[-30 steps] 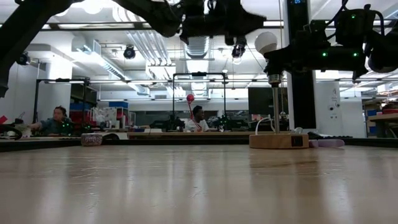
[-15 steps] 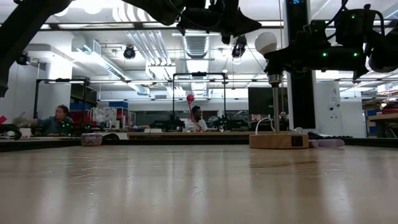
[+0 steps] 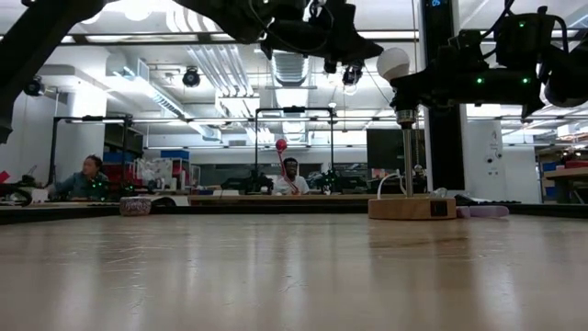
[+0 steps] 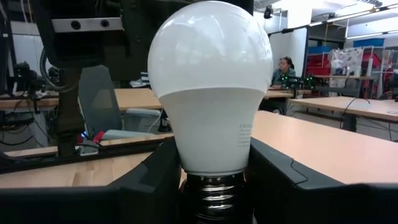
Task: Screw lightbulb
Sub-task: Insert the lightbulb on the lamp
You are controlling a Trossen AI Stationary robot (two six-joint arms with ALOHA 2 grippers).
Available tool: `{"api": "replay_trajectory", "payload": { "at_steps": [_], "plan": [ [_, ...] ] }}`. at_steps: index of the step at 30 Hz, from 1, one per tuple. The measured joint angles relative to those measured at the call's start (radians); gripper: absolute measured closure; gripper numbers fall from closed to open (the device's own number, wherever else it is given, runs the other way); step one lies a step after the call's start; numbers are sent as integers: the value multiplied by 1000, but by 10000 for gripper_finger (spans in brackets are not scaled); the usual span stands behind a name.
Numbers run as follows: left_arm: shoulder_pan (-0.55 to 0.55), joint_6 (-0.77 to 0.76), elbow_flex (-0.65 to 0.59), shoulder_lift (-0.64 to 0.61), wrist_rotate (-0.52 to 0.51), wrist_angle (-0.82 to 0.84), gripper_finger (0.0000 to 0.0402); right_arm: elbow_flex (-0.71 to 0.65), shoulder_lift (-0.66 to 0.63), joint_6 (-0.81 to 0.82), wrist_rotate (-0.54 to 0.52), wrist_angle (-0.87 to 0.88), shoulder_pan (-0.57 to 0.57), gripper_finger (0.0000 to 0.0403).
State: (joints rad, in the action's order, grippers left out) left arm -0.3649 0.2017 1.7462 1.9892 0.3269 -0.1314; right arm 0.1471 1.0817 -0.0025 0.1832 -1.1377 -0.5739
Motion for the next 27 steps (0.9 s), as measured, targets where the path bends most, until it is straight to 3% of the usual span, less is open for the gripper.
{"api": "replay_trajectory", "payload": {
  "at_steps": [7, 27],
  "plan": [
    [2, -3, 0, 4, -40, 7, 401, 0, -2, -10, -1, 0, 0, 239],
    [9, -12, 0, 18, -25, -3, 401, 0, -8, -23, -9, 4, 0, 232]
  ]
}}
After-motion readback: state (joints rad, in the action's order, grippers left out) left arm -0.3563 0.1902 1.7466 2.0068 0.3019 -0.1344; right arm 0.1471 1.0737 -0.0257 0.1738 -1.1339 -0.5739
